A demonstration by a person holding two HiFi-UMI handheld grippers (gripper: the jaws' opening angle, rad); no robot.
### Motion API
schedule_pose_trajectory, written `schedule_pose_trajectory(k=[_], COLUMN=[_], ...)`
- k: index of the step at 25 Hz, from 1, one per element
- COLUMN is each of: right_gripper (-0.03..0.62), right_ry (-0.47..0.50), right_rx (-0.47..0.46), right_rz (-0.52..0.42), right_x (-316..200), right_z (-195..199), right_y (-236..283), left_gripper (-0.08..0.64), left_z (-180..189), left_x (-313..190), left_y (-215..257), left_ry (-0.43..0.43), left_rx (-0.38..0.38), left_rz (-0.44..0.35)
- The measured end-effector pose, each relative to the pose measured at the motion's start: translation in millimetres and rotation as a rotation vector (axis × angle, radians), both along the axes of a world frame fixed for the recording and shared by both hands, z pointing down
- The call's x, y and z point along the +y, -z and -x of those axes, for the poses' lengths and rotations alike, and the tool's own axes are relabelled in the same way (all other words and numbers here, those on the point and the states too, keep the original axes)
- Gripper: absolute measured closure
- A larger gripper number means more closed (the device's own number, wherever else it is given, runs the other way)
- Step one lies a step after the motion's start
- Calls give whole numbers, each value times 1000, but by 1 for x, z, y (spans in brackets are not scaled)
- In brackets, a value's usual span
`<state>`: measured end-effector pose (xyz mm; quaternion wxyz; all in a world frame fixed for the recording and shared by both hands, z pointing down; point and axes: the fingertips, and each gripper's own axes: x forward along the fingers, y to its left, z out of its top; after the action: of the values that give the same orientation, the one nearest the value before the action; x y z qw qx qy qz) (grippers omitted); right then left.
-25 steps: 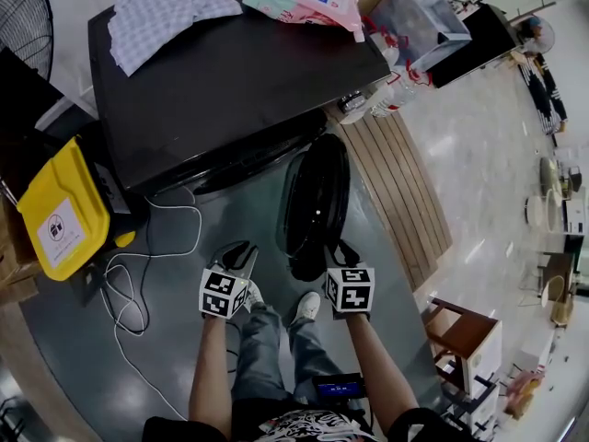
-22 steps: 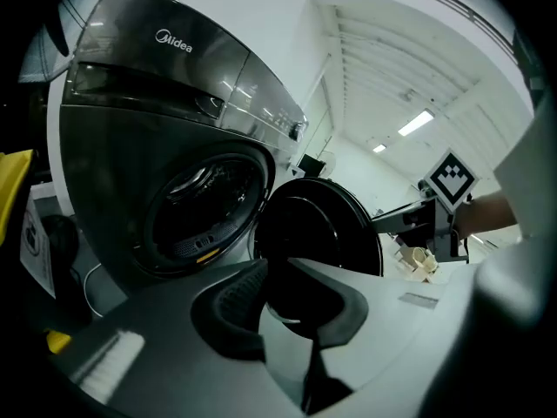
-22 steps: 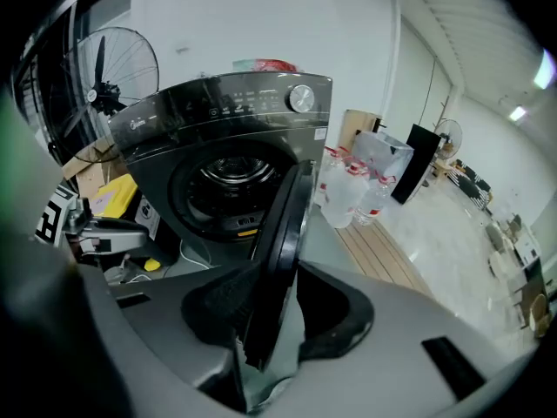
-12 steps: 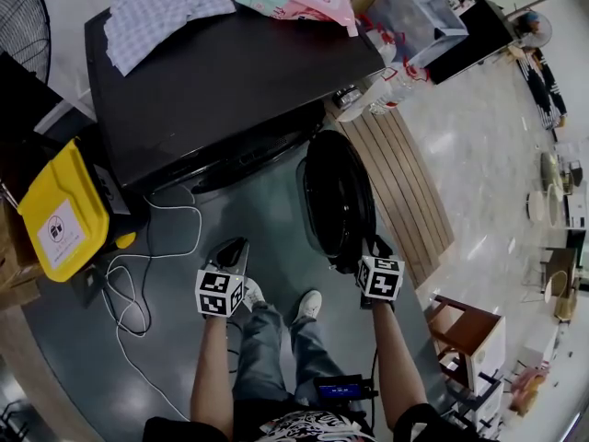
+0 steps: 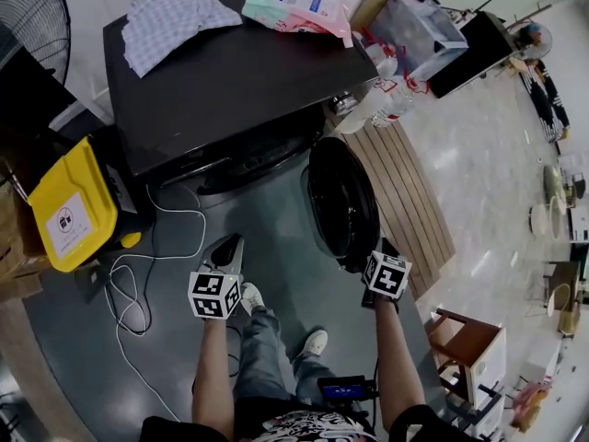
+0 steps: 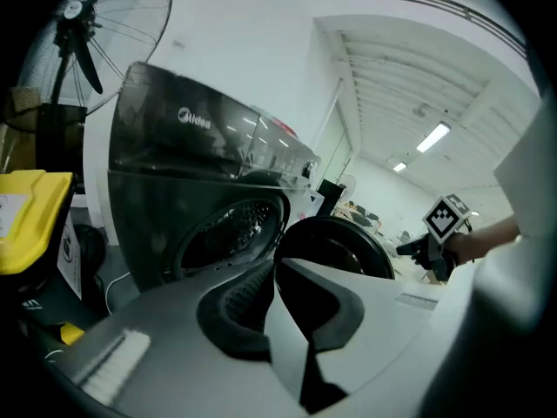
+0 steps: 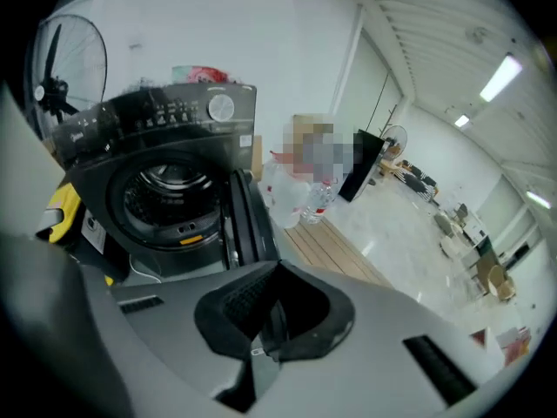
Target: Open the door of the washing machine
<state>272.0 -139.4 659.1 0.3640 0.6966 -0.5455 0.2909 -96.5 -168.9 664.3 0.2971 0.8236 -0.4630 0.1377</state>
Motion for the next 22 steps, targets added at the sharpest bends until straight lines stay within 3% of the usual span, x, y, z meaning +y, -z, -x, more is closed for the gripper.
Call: schedule_pose_trajectory(k=[2,5,10,12,17,22], right_gripper=[591,589,589,589,589,590], right_ry=[34,175,389,454,570,600], right_rx=[-91,-272,-511,-581,-596,-621], right_rz=[-69,-204,-409,-470,-586,-645], right_x=[8,20,77,108,189,235], right_z=[14,51,93,100,108,105], right_y=[24,71,169,209,278,306], left_gripper=[535,538,558,560,560,560], left_z=[2,-2,-31,-46,-81,-89], left_x=[6,27,103,137,224,277], left_y=[35,89,164,189,245,274], left_ry=[52,131,220,242,303,356], left_rx=[12,31,-21,-9,115,2], left_rz=[-51,-124,-213,-221,-235,-321])
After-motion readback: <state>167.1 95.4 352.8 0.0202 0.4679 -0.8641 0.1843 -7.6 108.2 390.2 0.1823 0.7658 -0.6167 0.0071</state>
